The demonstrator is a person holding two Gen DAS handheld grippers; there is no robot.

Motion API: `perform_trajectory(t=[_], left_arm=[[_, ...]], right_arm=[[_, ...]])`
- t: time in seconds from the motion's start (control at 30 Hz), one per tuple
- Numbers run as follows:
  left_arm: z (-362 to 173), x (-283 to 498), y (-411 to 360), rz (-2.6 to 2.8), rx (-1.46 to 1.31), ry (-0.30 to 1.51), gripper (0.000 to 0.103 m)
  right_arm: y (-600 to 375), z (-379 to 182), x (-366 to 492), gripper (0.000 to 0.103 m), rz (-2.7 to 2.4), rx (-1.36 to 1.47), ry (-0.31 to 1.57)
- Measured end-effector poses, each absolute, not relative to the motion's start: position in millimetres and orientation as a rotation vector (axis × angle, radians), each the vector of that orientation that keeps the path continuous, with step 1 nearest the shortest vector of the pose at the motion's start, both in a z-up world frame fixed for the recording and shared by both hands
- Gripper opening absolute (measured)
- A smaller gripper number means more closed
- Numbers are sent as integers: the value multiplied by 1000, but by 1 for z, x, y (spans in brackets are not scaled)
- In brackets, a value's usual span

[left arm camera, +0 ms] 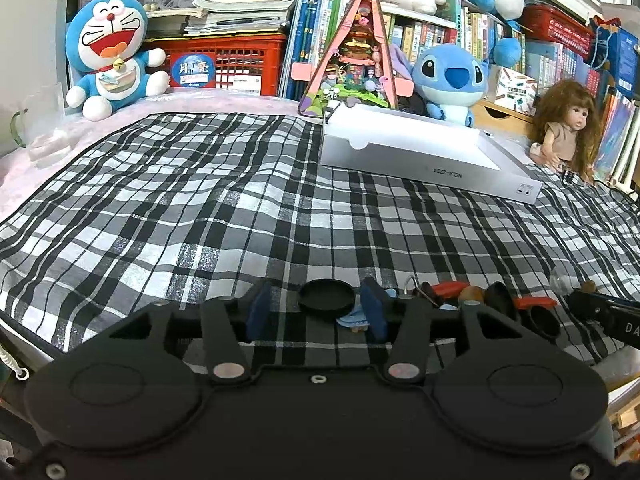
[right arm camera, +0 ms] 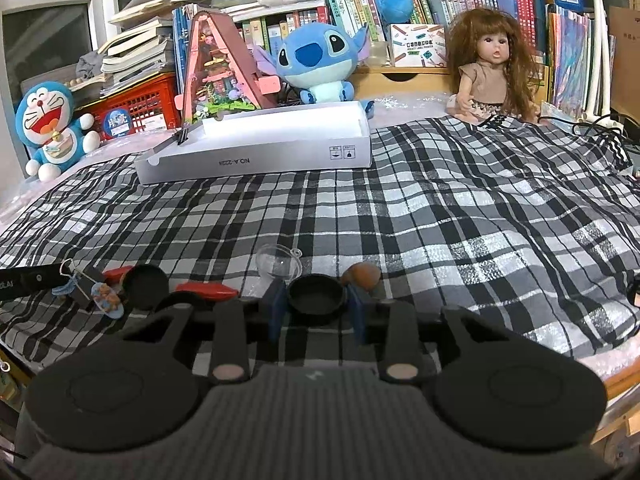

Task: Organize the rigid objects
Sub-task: 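Carry both black lids up toward the white box tray with both tools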

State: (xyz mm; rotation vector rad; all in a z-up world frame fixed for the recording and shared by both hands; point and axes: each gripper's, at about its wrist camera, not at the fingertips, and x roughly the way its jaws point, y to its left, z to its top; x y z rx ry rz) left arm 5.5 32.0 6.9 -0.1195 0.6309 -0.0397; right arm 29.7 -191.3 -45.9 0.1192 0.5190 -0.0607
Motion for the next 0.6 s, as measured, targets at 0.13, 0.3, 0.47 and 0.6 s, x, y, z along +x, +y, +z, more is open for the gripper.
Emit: perform_trajectory(t=[0.13,0.3,0.47,0.6], left_arm=[[5,8,34,-40,-131,633,66],[3,9,35,-45,-138,618,72],[2,6,34,-62,-141,604,52],[7,-1,36,-69,-155,595,44]], right_arm=[[-192,-46,31,44,-83,117,506],[-190,-48,31,55,-117,79,493],[-190,-50,31,55,-122,73,491],[-191,-50,31,55,-141,69,479]])
